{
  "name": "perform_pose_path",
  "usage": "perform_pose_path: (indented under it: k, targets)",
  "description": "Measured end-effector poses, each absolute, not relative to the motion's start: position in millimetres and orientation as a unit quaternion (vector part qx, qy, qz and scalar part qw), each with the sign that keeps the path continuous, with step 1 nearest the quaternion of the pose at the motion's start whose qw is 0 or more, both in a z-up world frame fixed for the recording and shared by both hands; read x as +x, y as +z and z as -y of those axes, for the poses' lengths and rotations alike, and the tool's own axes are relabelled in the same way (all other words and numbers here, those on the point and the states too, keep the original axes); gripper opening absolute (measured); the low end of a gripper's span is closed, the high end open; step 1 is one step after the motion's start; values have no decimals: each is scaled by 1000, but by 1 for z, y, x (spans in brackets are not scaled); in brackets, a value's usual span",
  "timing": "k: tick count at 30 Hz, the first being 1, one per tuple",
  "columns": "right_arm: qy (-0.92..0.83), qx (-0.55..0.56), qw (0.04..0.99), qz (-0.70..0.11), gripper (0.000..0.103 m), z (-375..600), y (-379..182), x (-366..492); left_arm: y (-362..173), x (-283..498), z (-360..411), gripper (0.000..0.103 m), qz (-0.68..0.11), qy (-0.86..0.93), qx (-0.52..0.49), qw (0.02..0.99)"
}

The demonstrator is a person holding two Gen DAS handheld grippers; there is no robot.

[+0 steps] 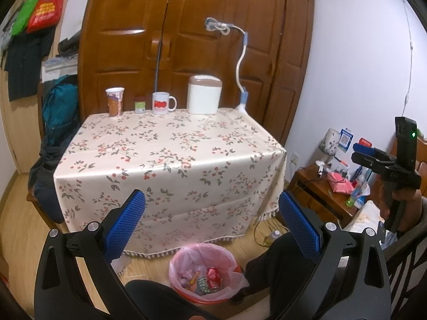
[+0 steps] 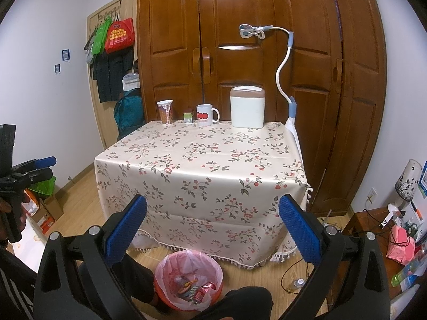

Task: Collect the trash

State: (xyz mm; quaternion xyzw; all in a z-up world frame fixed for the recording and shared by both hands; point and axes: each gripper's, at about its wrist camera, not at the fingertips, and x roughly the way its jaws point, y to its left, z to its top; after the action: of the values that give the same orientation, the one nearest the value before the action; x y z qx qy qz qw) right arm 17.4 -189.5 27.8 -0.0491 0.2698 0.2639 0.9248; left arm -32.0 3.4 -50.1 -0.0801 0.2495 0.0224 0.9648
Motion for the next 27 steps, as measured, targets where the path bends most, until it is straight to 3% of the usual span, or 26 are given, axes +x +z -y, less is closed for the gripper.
perform_pose_path:
  k: [27]
  targets:
    - [266, -53, 922, -275, 98, 187, 15, 23, -56, -30, -4, 97, -251, 16, -86, 964]
